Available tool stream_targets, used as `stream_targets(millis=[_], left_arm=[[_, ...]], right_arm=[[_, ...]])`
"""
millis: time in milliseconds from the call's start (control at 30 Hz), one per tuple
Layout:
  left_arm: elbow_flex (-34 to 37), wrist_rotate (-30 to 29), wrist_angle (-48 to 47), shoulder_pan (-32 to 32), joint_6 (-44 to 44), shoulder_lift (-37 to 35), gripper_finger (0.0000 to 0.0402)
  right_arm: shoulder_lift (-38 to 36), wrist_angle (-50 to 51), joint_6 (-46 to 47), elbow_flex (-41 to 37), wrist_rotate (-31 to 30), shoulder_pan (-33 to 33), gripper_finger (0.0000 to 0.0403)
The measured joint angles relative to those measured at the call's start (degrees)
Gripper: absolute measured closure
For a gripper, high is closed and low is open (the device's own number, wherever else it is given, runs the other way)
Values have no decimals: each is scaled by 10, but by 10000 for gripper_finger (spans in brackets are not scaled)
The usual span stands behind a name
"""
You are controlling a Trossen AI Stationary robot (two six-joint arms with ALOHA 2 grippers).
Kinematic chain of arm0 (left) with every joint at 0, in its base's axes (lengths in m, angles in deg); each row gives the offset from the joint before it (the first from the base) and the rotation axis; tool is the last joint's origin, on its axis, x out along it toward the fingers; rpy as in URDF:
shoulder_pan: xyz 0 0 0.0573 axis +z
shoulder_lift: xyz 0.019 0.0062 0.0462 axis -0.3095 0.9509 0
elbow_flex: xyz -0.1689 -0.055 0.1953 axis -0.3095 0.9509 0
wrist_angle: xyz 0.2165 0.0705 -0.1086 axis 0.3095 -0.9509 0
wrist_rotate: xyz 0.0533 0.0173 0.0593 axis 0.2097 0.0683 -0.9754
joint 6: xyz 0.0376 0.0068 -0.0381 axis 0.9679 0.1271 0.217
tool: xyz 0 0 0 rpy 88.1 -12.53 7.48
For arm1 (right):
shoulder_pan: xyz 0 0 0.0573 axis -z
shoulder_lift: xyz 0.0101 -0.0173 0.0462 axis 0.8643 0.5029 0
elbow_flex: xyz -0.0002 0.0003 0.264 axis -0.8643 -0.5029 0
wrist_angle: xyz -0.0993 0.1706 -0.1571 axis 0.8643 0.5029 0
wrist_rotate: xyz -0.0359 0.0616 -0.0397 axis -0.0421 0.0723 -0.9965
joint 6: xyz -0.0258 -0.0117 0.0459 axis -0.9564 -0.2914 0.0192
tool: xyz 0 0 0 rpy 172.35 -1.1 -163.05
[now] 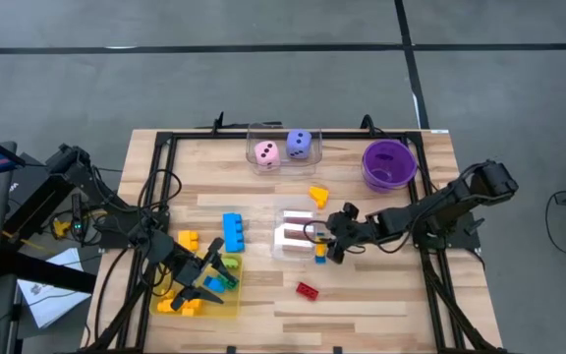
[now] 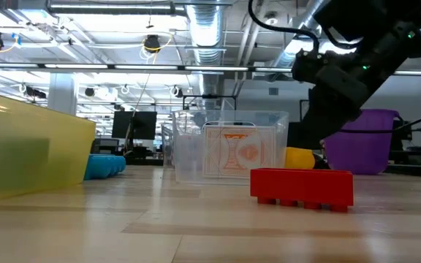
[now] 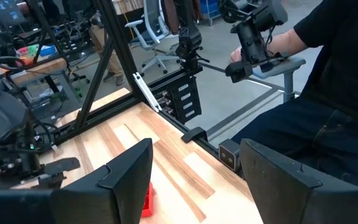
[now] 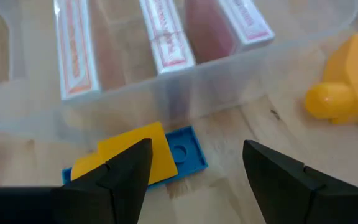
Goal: Pick & Place Toys
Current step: Put the yellow game piece into the yellow bin
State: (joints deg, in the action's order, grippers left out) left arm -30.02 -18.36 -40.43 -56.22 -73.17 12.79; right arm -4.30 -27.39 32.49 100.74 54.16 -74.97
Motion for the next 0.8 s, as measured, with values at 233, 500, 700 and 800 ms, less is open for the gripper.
stream_targets(millis=[233, 500, 700, 800], left_arm=[[0, 0, 0, 0, 0, 0, 166], [0, 0, 0, 0, 0, 0, 166], [0, 0, 0, 0, 0, 0, 166], [0, 0, 0, 0, 0, 0, 166]], right_arm=[[7, 28, 29, 2, 32, -26, 158], [-52, 109, 90, -2, 48, -84, 158], [-93, 104, 105, -3, 51, -134, 158], [-109, 75, 88, -3, 42, -163, 158]])
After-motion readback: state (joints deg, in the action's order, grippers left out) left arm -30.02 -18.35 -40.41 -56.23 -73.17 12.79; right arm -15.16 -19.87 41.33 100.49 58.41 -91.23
